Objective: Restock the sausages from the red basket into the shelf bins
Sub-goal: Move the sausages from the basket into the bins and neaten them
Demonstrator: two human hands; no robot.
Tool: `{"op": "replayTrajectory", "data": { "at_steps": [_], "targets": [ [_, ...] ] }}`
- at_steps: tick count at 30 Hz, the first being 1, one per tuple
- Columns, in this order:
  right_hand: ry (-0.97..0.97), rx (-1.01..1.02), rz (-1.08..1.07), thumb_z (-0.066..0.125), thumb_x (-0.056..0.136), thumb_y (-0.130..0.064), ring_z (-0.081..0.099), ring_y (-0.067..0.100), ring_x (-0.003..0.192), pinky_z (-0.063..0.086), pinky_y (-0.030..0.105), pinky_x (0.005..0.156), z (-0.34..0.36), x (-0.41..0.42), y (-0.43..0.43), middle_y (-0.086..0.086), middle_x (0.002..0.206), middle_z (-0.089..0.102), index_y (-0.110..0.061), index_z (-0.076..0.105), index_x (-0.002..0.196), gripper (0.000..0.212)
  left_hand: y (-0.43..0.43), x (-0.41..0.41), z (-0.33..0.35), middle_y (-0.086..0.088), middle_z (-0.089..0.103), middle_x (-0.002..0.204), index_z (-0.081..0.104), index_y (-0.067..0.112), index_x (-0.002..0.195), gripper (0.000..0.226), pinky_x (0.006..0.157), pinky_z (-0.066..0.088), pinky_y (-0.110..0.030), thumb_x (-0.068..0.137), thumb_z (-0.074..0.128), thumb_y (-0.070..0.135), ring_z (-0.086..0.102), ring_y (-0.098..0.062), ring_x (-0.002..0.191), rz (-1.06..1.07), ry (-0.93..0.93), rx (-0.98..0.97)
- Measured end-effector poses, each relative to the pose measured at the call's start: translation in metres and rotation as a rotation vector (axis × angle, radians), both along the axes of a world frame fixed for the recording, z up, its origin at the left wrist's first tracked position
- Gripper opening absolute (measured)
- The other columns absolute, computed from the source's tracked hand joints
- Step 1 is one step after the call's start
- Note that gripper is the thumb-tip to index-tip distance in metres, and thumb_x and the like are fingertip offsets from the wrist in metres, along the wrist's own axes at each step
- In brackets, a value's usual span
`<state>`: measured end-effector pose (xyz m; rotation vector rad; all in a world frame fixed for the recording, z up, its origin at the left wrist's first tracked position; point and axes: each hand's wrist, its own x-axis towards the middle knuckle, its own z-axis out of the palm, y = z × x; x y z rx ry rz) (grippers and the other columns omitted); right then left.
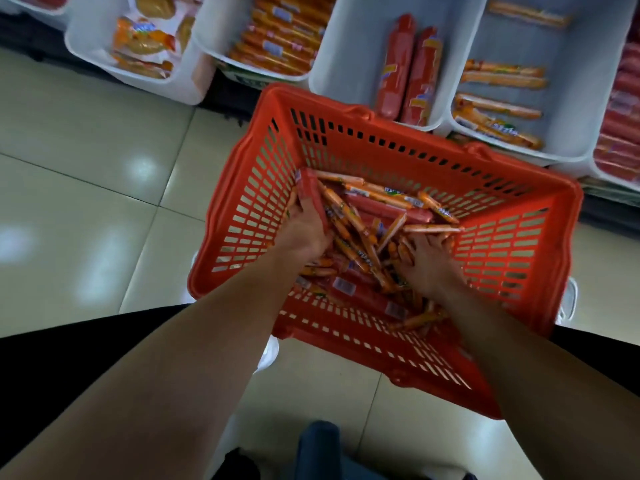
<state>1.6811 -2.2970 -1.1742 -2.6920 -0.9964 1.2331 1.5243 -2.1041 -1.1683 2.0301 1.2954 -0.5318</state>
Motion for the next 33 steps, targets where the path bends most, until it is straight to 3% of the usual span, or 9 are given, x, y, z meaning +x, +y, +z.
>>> {"op": "replayTrajectory", "data": {
  "at_steps": [6,10,12,14,16,20,24,28,33],
  "targets": [
    [0.003,-0.032,0.114,0.063,0.083,-0.061,0.045,0.04,0.128,0.047,0.048,0.098,-0.003,-0.005,-0.009,0.011,0.149,0.03,-0.019,0.037,0.147,0.081,-0.011,0.008,0.002,-0.004,0.008,0.162,0.006,0.026,0.156,0.11,0.12,0.018,-0.055,0.076,0.08,0.042,0.007,-0.037,0.149,-0.473,-0.069,0.311],
    [0.014,-0.051,0.23,0.054,0.082,-0.074,0.048,0.036,0.126,0.047,0.043,0.101,-0.006,-0.007,-0.021,0.007,0.152,0.021,-0.023,0.043,0.143,0.081,-0.001,0.029,-0.004,0.005,-0.002,0.167,0.002,0.029,0.158,0.107,0.119,0.0,-0.055,0.082,0.077,0.039,-0.009,-0.028,0.152,-0.749,0.048,0.217],
    [0.076,-0.059,0.207,0.059,0.074,-0.08,0.046,0.034,0.129,0.046,0.043,0.102,-0.007,-0.004,-0.023,0.003,0.155,0.014,-0.028,0.037,0.149,0.094,0.003,0.033,-0.01,0.004,0.001,0.166,0.002,0.029,0.157,0.113,0.121,0.002,-0.055,0.077,0.08,0.045,-0.004,-0.029,0.152,-0.836,0.128,0.211],
    [0.11,-0.098,0.21,0.067,0.067,-0.079,0.045,0.035,0.131,0.046,0.045,0.103,-0.007,-0.002,-0.022,0.003,0.156,0.011,-0.03,0.028,0.153,0.107,0.005,0.034,-0.013,-0.002,0.016,0.161,0.009,0.028,0.156,0.114,0.119,0.013,-0.054,0.071,0.082,0.052,0.012,-0.031,0.148,-0.877,0.141,0.239],
    [0.132,-0.099,0.206,0.072,0.067,-0.074,0.043,0.034,0.133,0.046,0.047,0.103,-0.009,-0.002,-0.022,0.008,0.156,0.022,-0.029,0.025,0.154,0.109,0.006,0.037,-0.012,-0.003,0.028,0.154,0.016,0.028,0.153,0.108,0.114,0.022,-0.052,0.07,0.08,0.057,0.026,-0.031,0.141,-0.908,0.146,0.278],
    [0.19,-0.018,0.14,0.074,0.075,-0.063,0.058,0.027,0.118,0.05,0.041,0.09,-0.013,-0.008,-0.025,0.002,0.131,0.058,-0.023,0.044,0.139,0.081,0.007,0.037,-0.012,-0.004,0.038,0.146,0.024,0.032,0.15,0.091,0.109,0.026,-0.05,0.077,0.073,0.057,0.035,-0.032,0.133,-0.92,0.133,0.29],
    [0.263,0.01,0.066,0.07,0.085,-0.054,0.058,0.024,0.116,0.048,0.038,0.092,-0.009,-0.013,-0.015,0.003,0.132,0.058,-0.02,0.046,0.138,0.068,0.006,0.026,-0.015,-0.008,0.039,0.142,0.028,0.029,0.149,0.087,0.109,0.028,-0.051,0.079,0.07,0.061,0.03,-0.035,0.134,-0.933,0.074,0.35],
    [0.33,0.024,0.033,0.067,0.088,-0.054,0.055,0.025,0.12,0.047,0.042,0.098,-0.012,-0.016,-0.003,0.002,0.137,0.055,-0.02,0.042,0.139,0.066,0.008,0.025,-0.014,-0.005,0.033,0.149,0.036,0.027,0.146,0.08,0.115,0.024,-0.05,0.08,0.075,0.05,0.025,-0.03,0.143,-0.902,0.012,0.302],
    [0.32,0.038,0.045,0.073,0.084,-0.047,0.055,0.026,0.119,0.048,0.04,0.096,-0.014,-0.027,0.018,0.003,0.136,0.053,-0.018,0.041,0.144,0.073,0.03,0.032,-0.005,0.005,0.047,0.138,0.043,0.034,0.14,0.071,0.107,0.033,-0.045,0.079,0.067,0.062,0.038,-0.027,0.129,-0.933,0.035,0.309]
  ]
}}
